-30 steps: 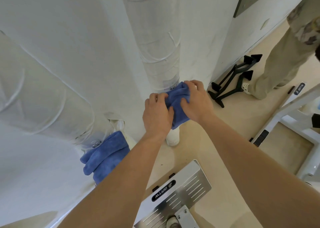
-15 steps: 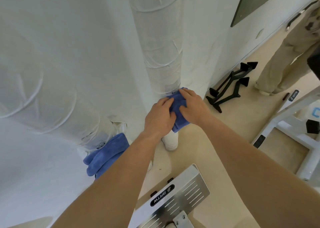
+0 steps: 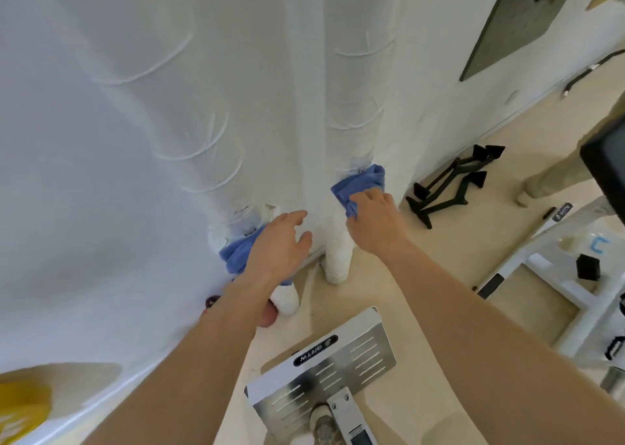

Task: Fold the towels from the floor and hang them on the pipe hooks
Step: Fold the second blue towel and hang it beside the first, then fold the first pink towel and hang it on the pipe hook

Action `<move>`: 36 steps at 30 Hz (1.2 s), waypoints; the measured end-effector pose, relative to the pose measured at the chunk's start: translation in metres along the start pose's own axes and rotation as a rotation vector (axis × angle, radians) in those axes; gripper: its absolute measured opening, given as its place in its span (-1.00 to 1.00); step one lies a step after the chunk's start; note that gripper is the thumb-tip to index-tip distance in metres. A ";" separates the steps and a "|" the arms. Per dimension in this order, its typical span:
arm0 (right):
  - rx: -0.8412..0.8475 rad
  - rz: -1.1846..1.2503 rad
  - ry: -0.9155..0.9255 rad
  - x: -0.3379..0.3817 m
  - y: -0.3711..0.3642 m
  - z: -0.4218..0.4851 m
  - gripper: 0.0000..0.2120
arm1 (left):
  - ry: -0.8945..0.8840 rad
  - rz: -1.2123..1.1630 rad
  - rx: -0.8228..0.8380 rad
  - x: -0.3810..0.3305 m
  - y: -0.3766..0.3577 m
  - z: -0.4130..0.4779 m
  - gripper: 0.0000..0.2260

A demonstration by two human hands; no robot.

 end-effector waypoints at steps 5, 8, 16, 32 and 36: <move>0.050 -0.040 0.140 0.074 -0.052 -0.067 -0.62 | 0.158 -0.021 -0.032 0.071 0.025 -0.094 -0.74; 0.132 -0.098 0.273 0.130 -0.089 -0.102 -0.64 | 0.350 0.000 -0.089 0.133 0.043 -0.157 -0.68; 0.339 -0.226 0.561 0.274 -0.167 -0.211 -0.63 | 0.616 0.084 -0.113 0.256 0.063 -0.334 -0.56; 0.836 -0.570 1.172 0.460 -0.380 -0.585 -0.54 | 1.236 -0.173 -0.295 0.386 0.027 -0.769 -0.57; 0.922 -0.637 1.344 0.485 -0.418 -0.674 -0.56 | 1.431 -0.262 -0.382 0.387 0.001 -0.865 -0.59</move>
Point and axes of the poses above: each hand's wrist, its own z-axis towards the middle knuckle, its own y-axis out of the back of the hand, x = y × z, the point moved 8 cm from there along z, towards the middle knuckle, and after that the axes turned 6 degrees about z, right-handed, at the moved point
